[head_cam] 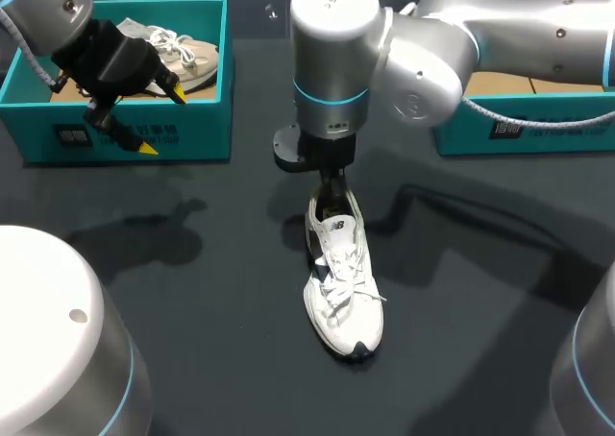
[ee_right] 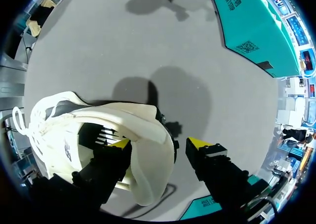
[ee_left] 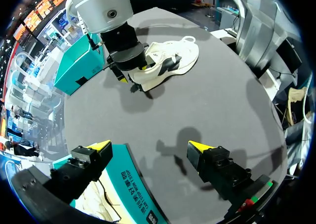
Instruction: Take the shoe out of the shoebox, open the shoe tongue, remove and reinsert the insole, then place the shoe into the shoebox
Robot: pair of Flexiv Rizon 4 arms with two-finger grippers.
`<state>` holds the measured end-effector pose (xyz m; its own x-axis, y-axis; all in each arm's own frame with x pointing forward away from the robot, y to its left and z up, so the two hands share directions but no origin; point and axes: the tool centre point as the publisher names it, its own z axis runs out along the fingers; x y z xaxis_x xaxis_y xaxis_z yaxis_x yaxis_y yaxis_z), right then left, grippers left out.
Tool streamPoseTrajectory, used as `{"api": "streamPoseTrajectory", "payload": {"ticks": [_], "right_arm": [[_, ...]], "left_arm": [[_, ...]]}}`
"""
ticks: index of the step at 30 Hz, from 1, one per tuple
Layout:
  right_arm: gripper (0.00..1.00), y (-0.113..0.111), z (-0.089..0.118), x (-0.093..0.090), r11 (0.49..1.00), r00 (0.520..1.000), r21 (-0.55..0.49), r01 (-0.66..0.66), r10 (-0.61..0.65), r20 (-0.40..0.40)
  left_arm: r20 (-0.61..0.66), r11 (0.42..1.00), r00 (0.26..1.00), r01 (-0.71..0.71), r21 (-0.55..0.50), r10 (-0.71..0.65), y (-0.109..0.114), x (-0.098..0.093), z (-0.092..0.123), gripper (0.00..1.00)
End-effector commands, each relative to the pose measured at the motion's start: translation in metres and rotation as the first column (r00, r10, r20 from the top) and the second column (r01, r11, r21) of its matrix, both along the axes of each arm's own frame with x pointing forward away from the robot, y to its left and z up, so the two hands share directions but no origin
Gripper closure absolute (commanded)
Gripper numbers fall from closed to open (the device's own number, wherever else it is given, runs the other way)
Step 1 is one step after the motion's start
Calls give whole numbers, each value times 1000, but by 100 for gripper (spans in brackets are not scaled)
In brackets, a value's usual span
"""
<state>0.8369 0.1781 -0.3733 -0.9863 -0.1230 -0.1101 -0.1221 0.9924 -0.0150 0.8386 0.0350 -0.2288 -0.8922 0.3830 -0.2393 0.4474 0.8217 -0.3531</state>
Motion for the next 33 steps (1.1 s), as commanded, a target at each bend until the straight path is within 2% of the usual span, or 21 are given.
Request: {"api": "streamPoseTrajectory", "payload": {"ticks": [1, 5, 10, 15, 18, 21, 29, 33], "right_arm": [[35, 2, -3, 2, 1000, 1000, 0, -2, 2, -8], [39, 2, -4, 3, 1000, 1000, 1, -3, 3, -13], [50, 2, -7, 3, 1000, 1000, 6, -3, 3, -20], [53, 1, -9, 3, 1000, 1000, 12, -2, 2, -25], [71, 1, -9, 2, 1000, 1000, 14, -1, 1, -28], [100, 1, -8, 1, 1000, 1000, 13, 1, 0, -29], [100, -3, 2, -3, 1000, 1000, 0, 4, -4, -22], [100, -8, 14, -3, 1000, 1000, -10, 1, -1, -11]], "left_arm": [[1, 1000, 1000, 0, 3, 0, 0, -1, 0, 0], [1, 1000, 1000, 0, 3, 0, 0, -1, 0, 0], [1, 1000, 1000, 0, 3, 0, 0, -1, 0, 0], [1, 1000, 1000, 0, 3, 0, 0, -1, 0, 0], [1, 1000, 1000, 0, 3, 0, 0, -1, 0, 0], [1, 1000, 1000, 0, 3, 0, 0, -1, 0, 0], [1, 1000, 1000, 0, 3, 0, 0, -1, 0, 0], [1, 1000, 1000, 0, 3, 0, 0, -1, 0, 0]]}}
